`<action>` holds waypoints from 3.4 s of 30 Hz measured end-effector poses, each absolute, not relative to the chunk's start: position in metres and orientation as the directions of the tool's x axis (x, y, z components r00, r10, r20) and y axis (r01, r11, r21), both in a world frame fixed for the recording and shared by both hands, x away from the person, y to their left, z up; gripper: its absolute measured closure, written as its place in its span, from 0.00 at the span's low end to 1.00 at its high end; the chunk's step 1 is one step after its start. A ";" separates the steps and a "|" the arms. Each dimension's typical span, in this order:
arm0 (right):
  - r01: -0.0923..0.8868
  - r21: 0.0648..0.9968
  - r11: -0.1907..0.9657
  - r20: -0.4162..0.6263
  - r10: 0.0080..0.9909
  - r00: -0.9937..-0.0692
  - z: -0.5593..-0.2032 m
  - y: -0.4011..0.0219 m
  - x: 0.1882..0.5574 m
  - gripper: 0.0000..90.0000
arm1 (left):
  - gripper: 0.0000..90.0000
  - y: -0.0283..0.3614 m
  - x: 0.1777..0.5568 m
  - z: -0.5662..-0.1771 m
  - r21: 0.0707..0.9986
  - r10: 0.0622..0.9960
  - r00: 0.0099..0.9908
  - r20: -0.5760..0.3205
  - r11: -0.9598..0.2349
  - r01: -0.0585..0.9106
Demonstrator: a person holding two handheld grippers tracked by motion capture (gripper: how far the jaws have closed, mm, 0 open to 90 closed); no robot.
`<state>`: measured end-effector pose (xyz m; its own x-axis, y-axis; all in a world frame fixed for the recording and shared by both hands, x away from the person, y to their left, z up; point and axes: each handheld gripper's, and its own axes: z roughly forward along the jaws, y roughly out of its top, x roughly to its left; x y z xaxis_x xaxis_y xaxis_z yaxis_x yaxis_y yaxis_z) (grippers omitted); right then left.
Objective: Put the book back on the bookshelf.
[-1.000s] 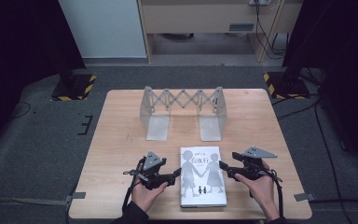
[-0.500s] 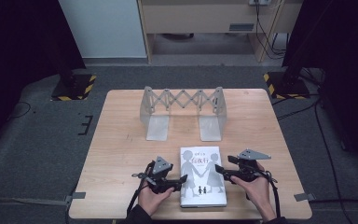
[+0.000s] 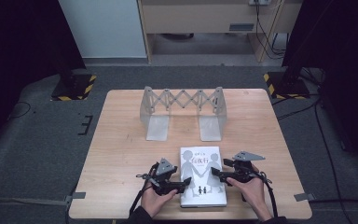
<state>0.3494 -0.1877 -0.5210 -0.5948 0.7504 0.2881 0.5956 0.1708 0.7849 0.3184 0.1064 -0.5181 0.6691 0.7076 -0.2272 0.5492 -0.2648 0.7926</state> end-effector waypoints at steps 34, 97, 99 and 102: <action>0.594 0.801 0.073 0.357 0.740 -0.571 -0.516 -0.176 0.350 0.29 | 0.25 0.109 0.319 -0.519 0.805 0.700 0.675 -0.232 -0.252 0.538; 0.586 0.810 0.009 0.401 0.719 -0.567 -0.507 -0.172 0.350 0.30 | 0.23 0.118 0.319 -0.517 0.805 0.703 0.675 -0.225 -0.256 0.535; 0.564 0.826 0.007 0.393 0.710 -0.585 -0.500 -0.169 0.349 0.30 | 0.23 0.120 0.319 -0.515 0.808 0.704 0.675 -0.220 -0.257 0.531; 0.545 0.838 0.019 0.373 0.710 -0.598 -0.497 -0.168 0.349 0.30 | 0.23 0.122 0.319 -0.514 0.815 0.708 0.671 -0.222 -0.243 0.526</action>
